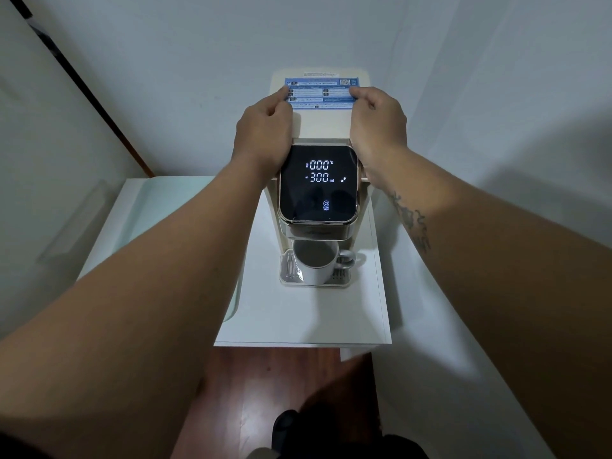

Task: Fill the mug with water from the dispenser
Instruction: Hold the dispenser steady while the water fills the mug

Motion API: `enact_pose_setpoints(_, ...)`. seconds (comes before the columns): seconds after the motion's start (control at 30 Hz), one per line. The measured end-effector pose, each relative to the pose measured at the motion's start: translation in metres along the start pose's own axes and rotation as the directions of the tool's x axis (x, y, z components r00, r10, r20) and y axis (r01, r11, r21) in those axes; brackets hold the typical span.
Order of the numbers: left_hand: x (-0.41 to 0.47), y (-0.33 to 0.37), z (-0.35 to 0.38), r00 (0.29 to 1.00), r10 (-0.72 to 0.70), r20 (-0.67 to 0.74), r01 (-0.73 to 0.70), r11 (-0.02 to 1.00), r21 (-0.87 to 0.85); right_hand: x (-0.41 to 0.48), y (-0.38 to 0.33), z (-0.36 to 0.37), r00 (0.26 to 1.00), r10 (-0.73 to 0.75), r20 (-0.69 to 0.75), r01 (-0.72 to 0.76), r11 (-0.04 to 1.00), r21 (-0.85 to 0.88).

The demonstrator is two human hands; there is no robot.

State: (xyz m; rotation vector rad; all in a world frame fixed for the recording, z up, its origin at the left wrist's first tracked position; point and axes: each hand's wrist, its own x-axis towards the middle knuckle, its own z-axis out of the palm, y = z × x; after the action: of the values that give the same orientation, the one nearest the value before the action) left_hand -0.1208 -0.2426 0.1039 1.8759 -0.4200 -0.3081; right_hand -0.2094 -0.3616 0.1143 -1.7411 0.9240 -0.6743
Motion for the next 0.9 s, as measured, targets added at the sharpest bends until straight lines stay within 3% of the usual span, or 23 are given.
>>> enact_pose_setpoints(0.9,-0.001,0.0015,0.0016,1.0,0.014,-0.004,-0.014,1.0,0.013,0.0003,0.0009,-0.0009,1.0,-0.004,0.012,0.004,1.0,0.024)
